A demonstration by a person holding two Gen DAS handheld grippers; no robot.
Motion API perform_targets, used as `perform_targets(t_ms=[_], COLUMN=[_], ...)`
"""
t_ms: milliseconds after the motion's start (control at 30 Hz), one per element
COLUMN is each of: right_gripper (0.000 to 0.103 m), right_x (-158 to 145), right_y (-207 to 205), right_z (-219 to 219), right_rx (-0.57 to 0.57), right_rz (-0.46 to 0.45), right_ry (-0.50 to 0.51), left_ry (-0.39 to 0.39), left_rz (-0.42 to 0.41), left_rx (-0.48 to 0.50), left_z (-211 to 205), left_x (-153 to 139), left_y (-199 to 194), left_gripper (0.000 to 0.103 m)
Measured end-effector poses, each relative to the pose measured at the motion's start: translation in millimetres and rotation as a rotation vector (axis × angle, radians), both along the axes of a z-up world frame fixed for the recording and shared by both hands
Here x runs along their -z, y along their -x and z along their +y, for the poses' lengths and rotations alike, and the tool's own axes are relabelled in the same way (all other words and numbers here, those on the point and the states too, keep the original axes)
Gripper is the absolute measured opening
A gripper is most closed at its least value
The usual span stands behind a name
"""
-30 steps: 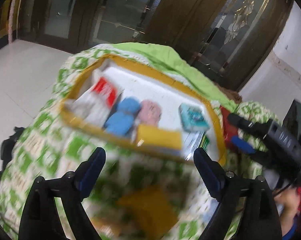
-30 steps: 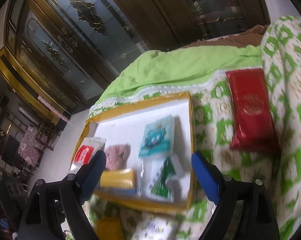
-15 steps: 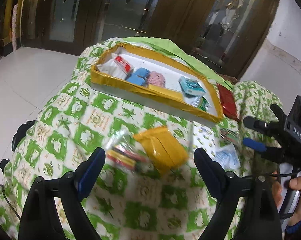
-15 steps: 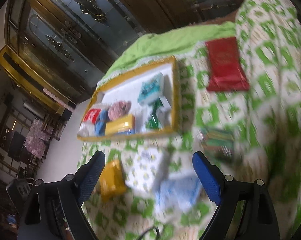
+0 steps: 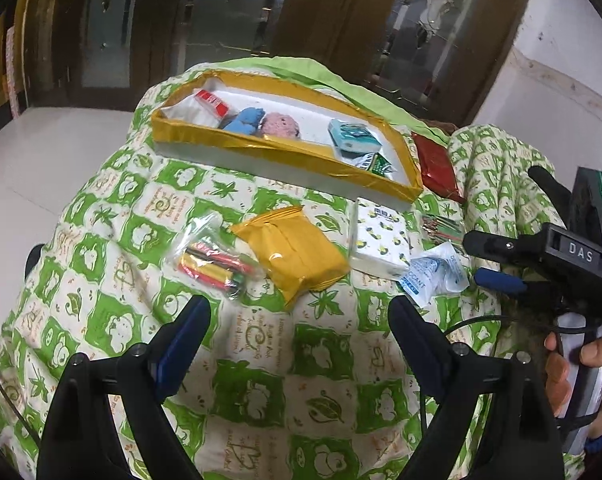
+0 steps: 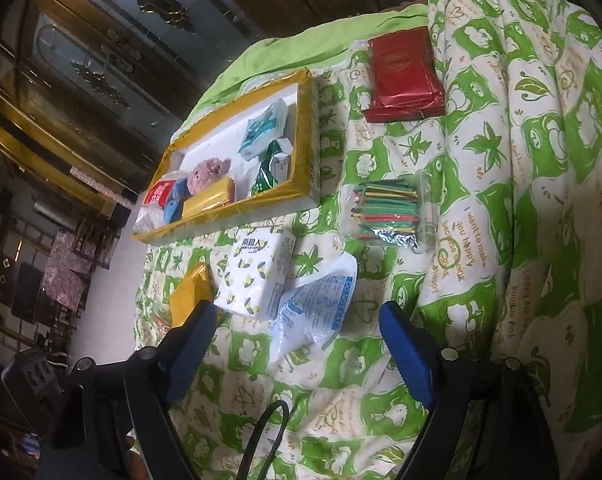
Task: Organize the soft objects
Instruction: 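Withdraw both grippers from the tray toward the remaining items on the quilt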
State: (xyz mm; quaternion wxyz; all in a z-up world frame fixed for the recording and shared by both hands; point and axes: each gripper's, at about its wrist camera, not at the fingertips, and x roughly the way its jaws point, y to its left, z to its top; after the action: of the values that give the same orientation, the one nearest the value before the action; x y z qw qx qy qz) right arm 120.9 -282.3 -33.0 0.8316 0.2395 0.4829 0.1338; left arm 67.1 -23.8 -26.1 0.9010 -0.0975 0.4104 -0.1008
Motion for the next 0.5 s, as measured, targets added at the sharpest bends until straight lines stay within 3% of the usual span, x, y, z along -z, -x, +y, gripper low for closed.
perform_targets(t_ms=[300, 500], right_gripper=[0.077, 0.072], right_x=[6.3, 11.8], right_y=[-2.9, -5.5], right_z=[8.4, 13.6], right_rx=[-0.015, -0.024], right_rz=[0.023, 0.039], right_ry=[0.057, 0.082], left_ry=[-0.017, -0.034], left_rz=[0.008, 0.071], left_rx=[0.037, 0.034], left_z=[-18.5, -28.9], left_x=[-1.6, 13.1], left_y=[-16.8, -40.4], left_gripper=[0.089, 0.08])
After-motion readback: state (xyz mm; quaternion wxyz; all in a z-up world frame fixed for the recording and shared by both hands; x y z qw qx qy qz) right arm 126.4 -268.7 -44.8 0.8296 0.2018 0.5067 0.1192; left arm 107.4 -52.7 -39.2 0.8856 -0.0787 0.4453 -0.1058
